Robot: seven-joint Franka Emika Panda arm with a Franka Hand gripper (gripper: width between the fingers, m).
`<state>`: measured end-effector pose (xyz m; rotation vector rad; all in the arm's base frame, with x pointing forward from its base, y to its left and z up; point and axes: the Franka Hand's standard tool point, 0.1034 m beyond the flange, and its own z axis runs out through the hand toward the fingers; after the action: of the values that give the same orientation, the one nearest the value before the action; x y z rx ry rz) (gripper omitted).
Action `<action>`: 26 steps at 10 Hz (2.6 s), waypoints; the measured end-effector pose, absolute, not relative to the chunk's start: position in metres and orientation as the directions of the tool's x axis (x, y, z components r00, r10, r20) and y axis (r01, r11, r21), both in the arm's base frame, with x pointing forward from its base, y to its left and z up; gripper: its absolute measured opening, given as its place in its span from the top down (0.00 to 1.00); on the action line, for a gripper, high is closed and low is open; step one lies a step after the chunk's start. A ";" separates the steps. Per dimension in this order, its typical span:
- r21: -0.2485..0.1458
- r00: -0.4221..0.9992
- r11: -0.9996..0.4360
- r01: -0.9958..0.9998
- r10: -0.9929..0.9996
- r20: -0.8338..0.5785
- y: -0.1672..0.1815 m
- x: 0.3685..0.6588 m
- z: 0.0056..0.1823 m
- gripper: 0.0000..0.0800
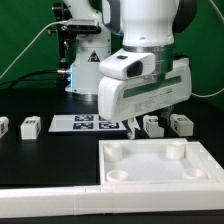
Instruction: Assemble one leg
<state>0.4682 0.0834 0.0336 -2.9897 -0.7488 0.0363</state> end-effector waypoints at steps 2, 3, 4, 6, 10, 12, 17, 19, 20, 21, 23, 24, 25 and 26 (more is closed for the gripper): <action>-0.068 0.957 -0.956 0.286 0.288 -0.018 0.098 0.465 0.037 0.19; -0.067 0.970 -0.969 0.239 0.240 -0.021 0.107 0.462 0.036 0.19; -0.065 0.983 -0.982 0.180 0.181 -0.017 0.120 0.459 0.036 0.19; -0.066 0.986 -0.984 0.166 0.168 -0.022 0.136 0.455 0.034 0.19; -0.066 0.984 -0.983 0.172 0.174 -0.022 0.135 0.455 0.034 0.19; -0.069 0.994 -0.992 0.103 0.104 -0.016 0.152 0.446 0.032 0.19; -0.065 0.991 -0.991 0.120 0.123 -0.044 0.179 0.436 0.033 0.19; -0.048 0.980 -0.990 0.133 0.139 -0.140 0.174 0.428 0.032 0.19; -0.026 0.955 -0.994 0.103 0.106 -0.276 0.173 0.426 0.035 0.19; -0.010 0.926 -0.996 0.087 0.084 -0.368 0.176 0.430 0.037 0.19; -0.003 0.883 -0.995 0.099 0.090 -0.461 0.177 0.430 0.034 0.19; -0.007 0.891 -0.995 0.099 0.092 -0.445 0.179 0.430 0.032 0.19; -0.007 0.891 -0.995 0.104 0.096 -0.444 0.180 0.425 0.029 0.19; -0.009 0.890 -0.994 0.108 0.101 -0.444 0.180 0.421 0.025 0.19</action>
Offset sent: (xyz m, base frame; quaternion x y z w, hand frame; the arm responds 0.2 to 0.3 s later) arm -0.0133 0.0303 -0.0008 -0.0256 0.0267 0.1582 0.9867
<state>0.4206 0.1802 0.0255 -3.0698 -0.1694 0.7192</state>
